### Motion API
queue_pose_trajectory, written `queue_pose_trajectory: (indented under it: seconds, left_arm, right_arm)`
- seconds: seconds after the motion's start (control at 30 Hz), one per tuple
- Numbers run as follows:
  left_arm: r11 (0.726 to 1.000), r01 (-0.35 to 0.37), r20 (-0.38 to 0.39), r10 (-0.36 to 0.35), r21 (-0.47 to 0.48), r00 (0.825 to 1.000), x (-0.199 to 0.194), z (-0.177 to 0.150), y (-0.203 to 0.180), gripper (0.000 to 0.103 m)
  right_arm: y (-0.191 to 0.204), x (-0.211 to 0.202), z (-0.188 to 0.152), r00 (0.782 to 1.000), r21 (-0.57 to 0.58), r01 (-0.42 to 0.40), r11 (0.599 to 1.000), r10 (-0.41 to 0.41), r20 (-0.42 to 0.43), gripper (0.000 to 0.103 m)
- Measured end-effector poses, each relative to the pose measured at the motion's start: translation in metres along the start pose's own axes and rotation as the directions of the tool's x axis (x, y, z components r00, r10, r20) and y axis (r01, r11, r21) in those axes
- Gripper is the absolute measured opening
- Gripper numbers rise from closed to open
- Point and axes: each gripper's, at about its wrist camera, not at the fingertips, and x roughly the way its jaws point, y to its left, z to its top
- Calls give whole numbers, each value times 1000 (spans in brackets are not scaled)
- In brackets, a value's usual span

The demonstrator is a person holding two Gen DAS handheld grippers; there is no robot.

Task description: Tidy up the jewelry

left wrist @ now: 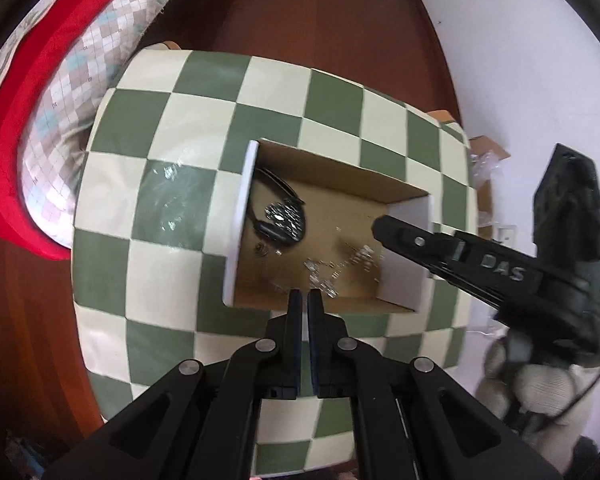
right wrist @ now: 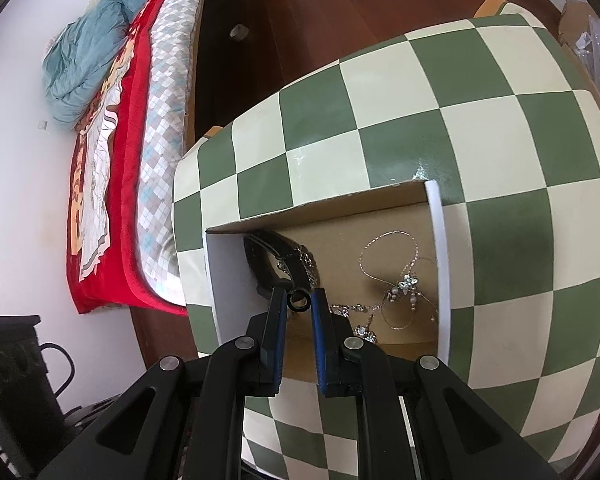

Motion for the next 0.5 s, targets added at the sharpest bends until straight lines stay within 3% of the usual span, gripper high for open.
queue_pose_trajectory:
  seconds: [0.1,0.13,0.17,0.2,0.23,0.3,0.37,0.4,0.43,0.5]
  left_arm:
    - [997,-77,27,77,-6,997,2,5,3,7]
    - [994,-107,48,107,1,993,0,7,3,16]
    - [989,-146,65,145,10,987,-1,8,3,25]
    - [981,-192,87,189,23,978,-3,9,2,46]
    - [978,-206,104,203,26,974,-5,10,2,62]
    - [975,-222,137,217,20,967,-11,10,5,68]
    - [966,-256,162,250,19,955,-16,9,7,73]
    - [963,-269,173,262,17,949,-18,10,7,83]
    - [959,-284,183,276,19,943,-20,9,8,94]
    - [948,-317,198,307,20,931,-22,7,10,98]
  right_arm:
    - [-5,2,4,1000,46,-23,999,24,-5,14]
    - [-5,1,5,1000,58,-28,998,28,-1,15]
    - [-5,-1,6,1000,61,-19,998,18,11,25]
    - [-5,-4,6,1000,61,-13,998,11,23,42]
    - [-5,-8,6,999,62,-15,998,13,34,48]
    - [-5,-15,5,999,65,-1,998,-2,50,59]
    - [0,-26,2,993,31,78,997,-80,87,64]
    - [1,-30,2,989,21,107,994,-108,96,73]
    - [4,-35,-1,981,8,159,987,-159,109,78]
    - [9,-45,-7,952,-27,279,960,-272,139,93]
